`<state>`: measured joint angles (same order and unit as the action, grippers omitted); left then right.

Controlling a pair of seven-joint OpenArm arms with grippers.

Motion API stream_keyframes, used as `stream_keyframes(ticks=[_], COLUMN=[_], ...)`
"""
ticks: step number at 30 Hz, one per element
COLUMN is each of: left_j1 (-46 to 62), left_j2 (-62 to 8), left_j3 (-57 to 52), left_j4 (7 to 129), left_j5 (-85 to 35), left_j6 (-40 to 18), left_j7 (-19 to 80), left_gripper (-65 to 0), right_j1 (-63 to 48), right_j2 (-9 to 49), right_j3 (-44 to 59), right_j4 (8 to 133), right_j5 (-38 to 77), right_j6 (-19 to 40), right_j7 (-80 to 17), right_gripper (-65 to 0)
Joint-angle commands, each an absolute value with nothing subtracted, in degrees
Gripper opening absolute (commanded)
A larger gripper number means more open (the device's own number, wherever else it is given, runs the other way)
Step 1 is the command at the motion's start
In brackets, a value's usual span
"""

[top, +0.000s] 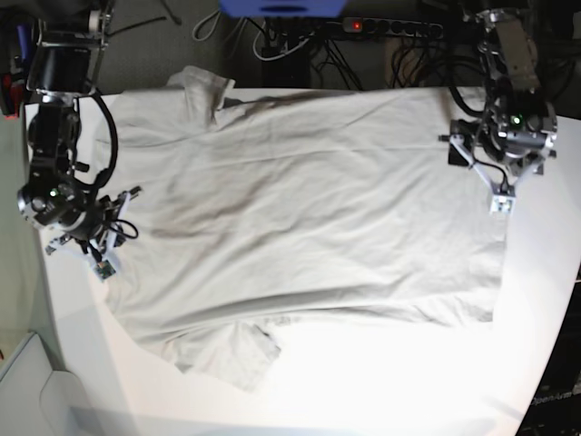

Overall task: Layout the t-shirt on the table in an organized manner, then fold the t-shirt properly
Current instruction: 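Release and move both grippers to the shirt's collar-end corners, then grasp the collar-end corners of the shirt with both grippers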

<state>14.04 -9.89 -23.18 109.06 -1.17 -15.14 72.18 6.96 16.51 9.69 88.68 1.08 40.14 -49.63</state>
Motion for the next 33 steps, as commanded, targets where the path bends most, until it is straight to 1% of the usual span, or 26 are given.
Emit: stream_keyframes(ticks=[1,3,6,10,17,21,24,27,33], left_j1=[14.90,16.75,19.65,22.20,21.14,19.12,16.84,13.76,7.52], left_j2=[-10.24,-9.27,-8.31,-8.22,-7.78,-7.78,-8.04,-8.13,-8.04], left_j3=[-24.92,-27.03,-29.41,-30.11,-30.11,-30.02,-29.93,-29.93,-29.93], left_j4=[110.46,110.29,110.29,109.76,103.16,98.51,93.85,88.48,81.10], left_j5=[-0.48,-0.48,-0.48,-0.48,-0.48,-0.48,-0.48,-0.48,-0.31], left_j6=[-14.99,-15.08,-15.08,-15.08,-15.08,-15.08,-15.08,-15.08,-15.08], left_j7=[72.22,71.87,68.70,64.84,60.26,58.59,58.42,55.52,53.76], left_gripper=[-12.3,-9.6,-9.5,-9.4,-9.6,-9.7,-9.7,-9.7,-9.7], right_j1=[6.20,4.09,1.01,-2.33,-4.09,-4.88,-5.14,-5.14,-5.23], right_j2=[17.19,16.75,16.48,16.48,16.57,16.48,16.48,16.48,16.48], right_j3=[9.98,9.98,9.98,9.98,10.15,12.62,13.49,13.58,13.58], right_j4=[90.68,93.14,96.75,99.56,99.91,99.91,99.91,99.91,99.82], right_j5=[1.19,1.19,1.19,1.19,1.19,1.19,1.19,1.10,0.92], right_j6=[40.00,40.00,40.00,40.00,40.00,40.00,40.00,40.00,40.00], right_j7=[-49.89,-49.98,-50.15,-49.89,-50.15,-50.15,-50.15,-50.15,-50.15], right_gripper=[-59.0,-54.4,-48.5,-44.1,-43.7,-43.9,-43.9,-43.9,-43.9])
